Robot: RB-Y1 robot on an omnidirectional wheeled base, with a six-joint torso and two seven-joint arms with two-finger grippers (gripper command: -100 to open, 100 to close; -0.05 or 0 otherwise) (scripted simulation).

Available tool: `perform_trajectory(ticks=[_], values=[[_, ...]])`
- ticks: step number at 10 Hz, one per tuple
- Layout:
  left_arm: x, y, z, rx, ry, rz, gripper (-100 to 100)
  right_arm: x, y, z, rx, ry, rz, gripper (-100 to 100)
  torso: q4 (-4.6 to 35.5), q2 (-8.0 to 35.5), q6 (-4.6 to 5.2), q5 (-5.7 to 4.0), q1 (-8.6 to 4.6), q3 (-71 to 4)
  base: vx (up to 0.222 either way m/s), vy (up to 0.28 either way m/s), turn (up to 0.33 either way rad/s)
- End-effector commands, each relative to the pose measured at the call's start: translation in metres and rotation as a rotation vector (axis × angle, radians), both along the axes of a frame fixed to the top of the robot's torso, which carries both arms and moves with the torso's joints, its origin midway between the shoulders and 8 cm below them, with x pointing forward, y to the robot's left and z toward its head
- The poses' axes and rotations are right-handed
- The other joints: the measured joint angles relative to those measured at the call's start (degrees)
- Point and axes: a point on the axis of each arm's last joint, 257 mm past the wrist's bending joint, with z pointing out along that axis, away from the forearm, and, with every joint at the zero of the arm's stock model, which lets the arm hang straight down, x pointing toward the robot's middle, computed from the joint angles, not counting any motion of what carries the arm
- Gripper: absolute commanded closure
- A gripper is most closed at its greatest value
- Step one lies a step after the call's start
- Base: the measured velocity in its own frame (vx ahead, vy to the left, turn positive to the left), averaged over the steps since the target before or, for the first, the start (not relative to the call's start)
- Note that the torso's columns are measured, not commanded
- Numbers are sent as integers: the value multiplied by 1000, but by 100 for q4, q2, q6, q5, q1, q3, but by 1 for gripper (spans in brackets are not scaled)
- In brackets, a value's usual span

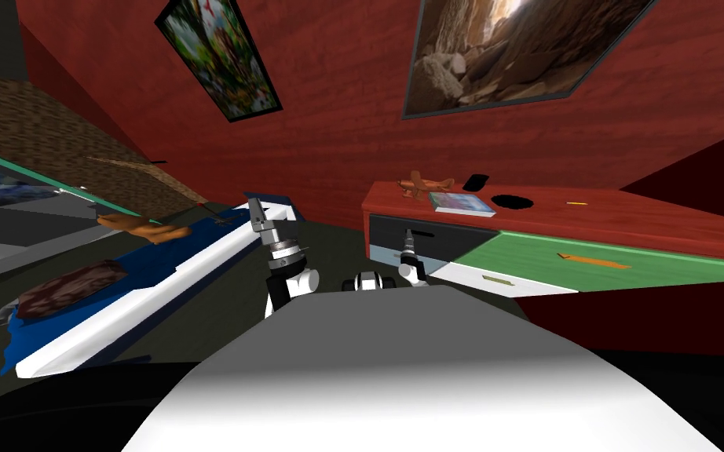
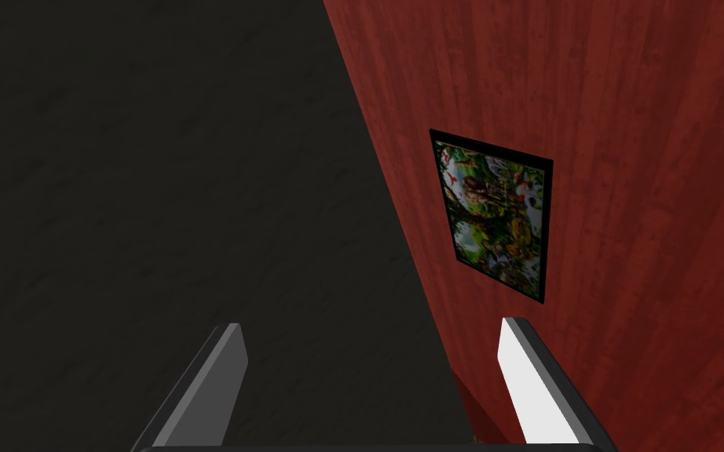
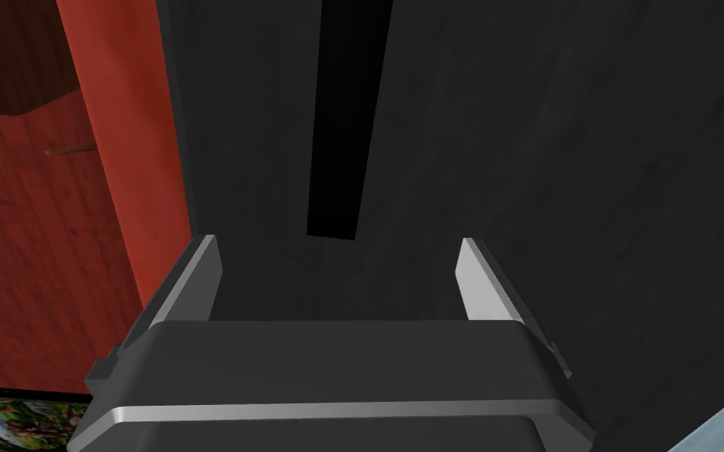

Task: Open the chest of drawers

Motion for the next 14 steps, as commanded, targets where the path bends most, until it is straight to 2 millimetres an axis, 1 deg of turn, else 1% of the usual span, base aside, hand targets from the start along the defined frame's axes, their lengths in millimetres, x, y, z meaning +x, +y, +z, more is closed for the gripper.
perform_trajectory(ticks=[1,3,4,5,6,8,11,13,14], values=[[0,0,0,0,0,0,0,-7,-7,2,53,-31,-21,-100,0,-1,0,-1,-1,0,51,22,14],[0,0,0,0,0,0,0,-7,-7,3,56,-32,-22,-100,-2,-6,0,0,1,-3,37,15,6],[0,0,0,0,0,0,0,2,-6,9,59,-34,-17,-100,0,3,0,-1,-2,1,62,-26,-59],[0,0,0,0,0,0,0,-4,-7,7,61,-37,-22,-100,-1,-9,1,-3,-12,-5,40,-17,-11],[0,0,0,0,0,0,0,-3,-6,7,60,-35,-20,100,-2,-2,0,-2,-3,-2,6,-3,3],[0,0,0,0,0,0,0,-2,-2,10,59,-36,-13,100,4,36,3,3,16,21,-127,42,-35],[0,0,0,0,0,0,0,0,3,14,59,-38,-1,100,13,28,7,9,13,15,-185,68,-35],[0,0,0,0,0,0,0,-3,5,9,61,-27,3,100,18,-9,2,15,4,-6,-110,38,-15],[0,0,0,0,0,0,0,-3,6,10,61,-29,5,100,11,3,3,10,4,-2,-179,80,-35]])
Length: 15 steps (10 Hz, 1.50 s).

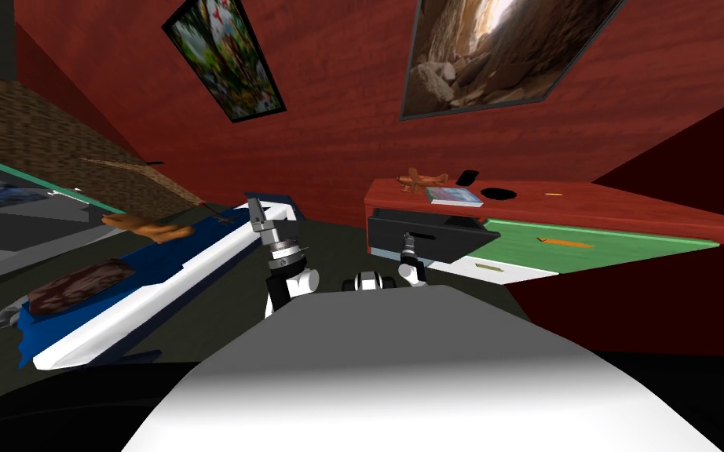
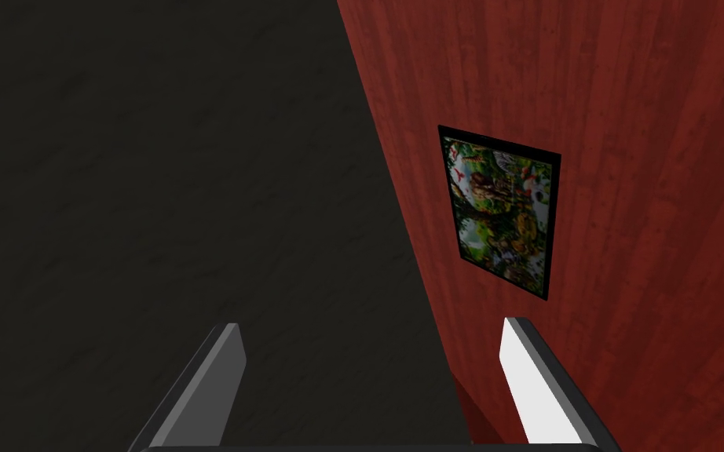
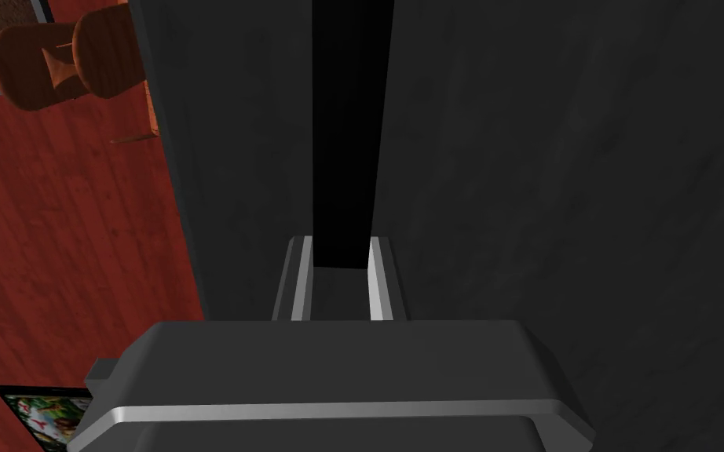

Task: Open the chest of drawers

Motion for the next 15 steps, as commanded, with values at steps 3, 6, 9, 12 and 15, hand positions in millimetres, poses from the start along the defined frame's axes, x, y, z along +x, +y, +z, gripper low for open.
perform_trajectory(ticks=[3,6,9,12,15], values=[[0,0,0,0,0,0,0,5,6,7,0,-1,13,-100,5,15,-8,1,10,12,-158,57,-51],[0,0,0,0,0,0,0,24,15,21,3,4,40,-100,-12,-41,-5,-6,-7,-22,-2,13,-109],[0,0,0,0,0,0,0,41,24,38,4,2,70,-100,-7,0,-5,-9,-2,5,-19,14,-106],[0,0,0,0,0,0,0,56,35,57,1,-4,110,-100,9,12,-9,2,12,10,-33,18,-102],[0,0,0,0,0,0,0,50,32,42,6,19,104,0,9,17,-4,1,7,13,-3,3,-8]])
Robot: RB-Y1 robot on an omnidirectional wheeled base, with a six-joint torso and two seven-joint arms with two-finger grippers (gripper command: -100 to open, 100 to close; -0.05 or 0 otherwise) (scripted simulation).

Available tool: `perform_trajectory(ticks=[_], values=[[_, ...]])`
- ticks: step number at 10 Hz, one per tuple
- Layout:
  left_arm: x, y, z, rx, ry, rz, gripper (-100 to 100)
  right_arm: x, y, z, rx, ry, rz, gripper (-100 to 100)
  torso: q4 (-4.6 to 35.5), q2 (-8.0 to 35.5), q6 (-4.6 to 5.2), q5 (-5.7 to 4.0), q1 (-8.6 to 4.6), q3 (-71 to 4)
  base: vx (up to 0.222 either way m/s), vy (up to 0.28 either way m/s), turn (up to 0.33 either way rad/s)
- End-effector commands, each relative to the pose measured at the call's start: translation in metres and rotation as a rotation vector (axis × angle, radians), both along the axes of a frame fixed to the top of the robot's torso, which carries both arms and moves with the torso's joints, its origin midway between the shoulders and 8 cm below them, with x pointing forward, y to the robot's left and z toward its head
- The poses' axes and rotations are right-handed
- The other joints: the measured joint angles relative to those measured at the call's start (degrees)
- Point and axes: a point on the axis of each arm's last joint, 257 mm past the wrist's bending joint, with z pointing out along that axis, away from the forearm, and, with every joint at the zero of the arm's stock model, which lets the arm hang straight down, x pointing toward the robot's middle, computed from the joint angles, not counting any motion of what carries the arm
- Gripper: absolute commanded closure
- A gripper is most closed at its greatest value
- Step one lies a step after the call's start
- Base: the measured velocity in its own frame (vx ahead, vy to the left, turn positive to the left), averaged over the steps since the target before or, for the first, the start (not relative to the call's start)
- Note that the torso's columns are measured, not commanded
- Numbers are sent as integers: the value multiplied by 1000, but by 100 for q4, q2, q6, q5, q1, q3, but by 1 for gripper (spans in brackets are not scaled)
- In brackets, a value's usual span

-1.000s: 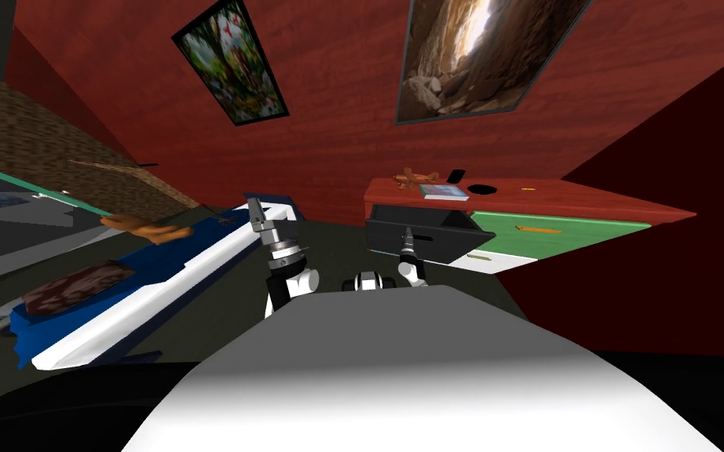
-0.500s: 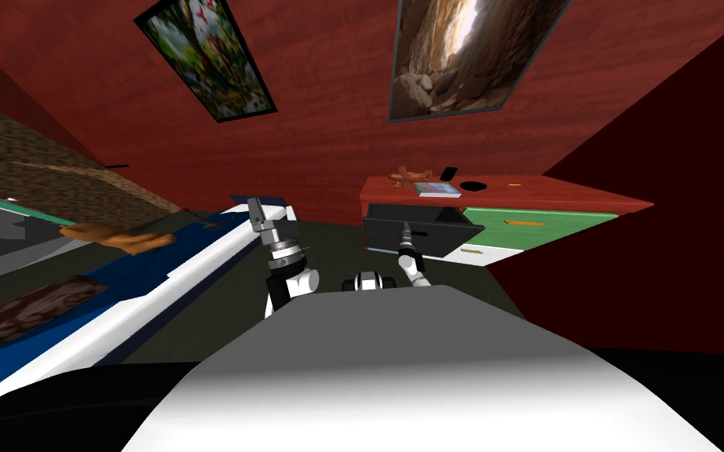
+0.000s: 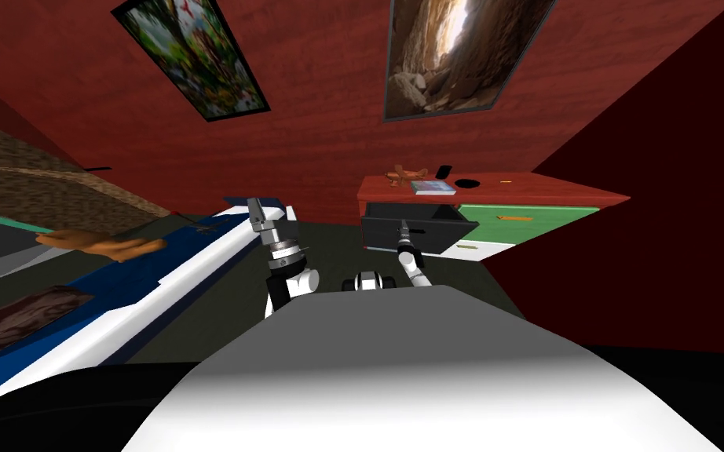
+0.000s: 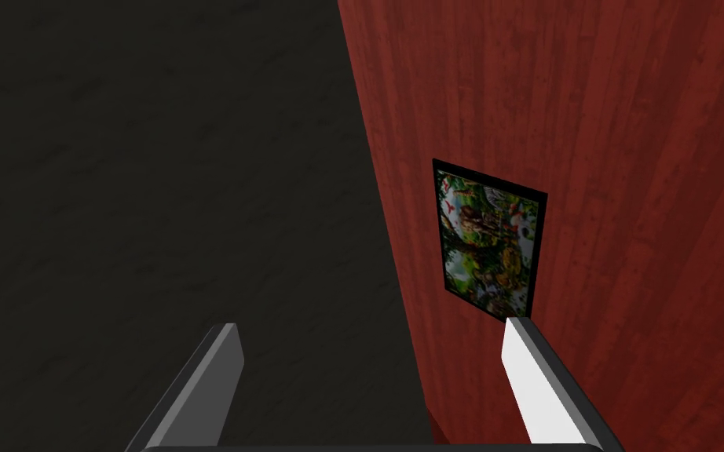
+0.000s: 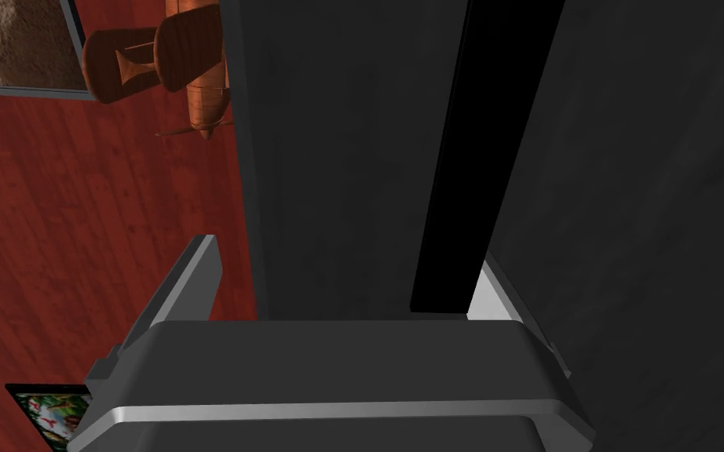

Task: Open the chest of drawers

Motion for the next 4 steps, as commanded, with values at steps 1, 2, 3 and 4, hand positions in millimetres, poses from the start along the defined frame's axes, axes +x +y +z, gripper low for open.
perform_trajectory(ticks=[1,2,3,4], values=[[0,0,0,0,0,0,0,0,0,-2,0,3,0,0,-5,-6,0,-2,-3,-4,0,0,0],[0,0,0,0,0,0,0,-1,0,-3,1,5,0,0,-9,-11,1,-4,-4,-7,0,0,0],[0,0,0,0,0,0,0,-1,0,-3,1,7,0,0,-13,-14,1,-6,-5,-9,0,0,0],[0,0,0,0,0,0,0,-1,0,-4,1,8,0,0,-15,-17,1,-7,-6,-10,0,0,0]])
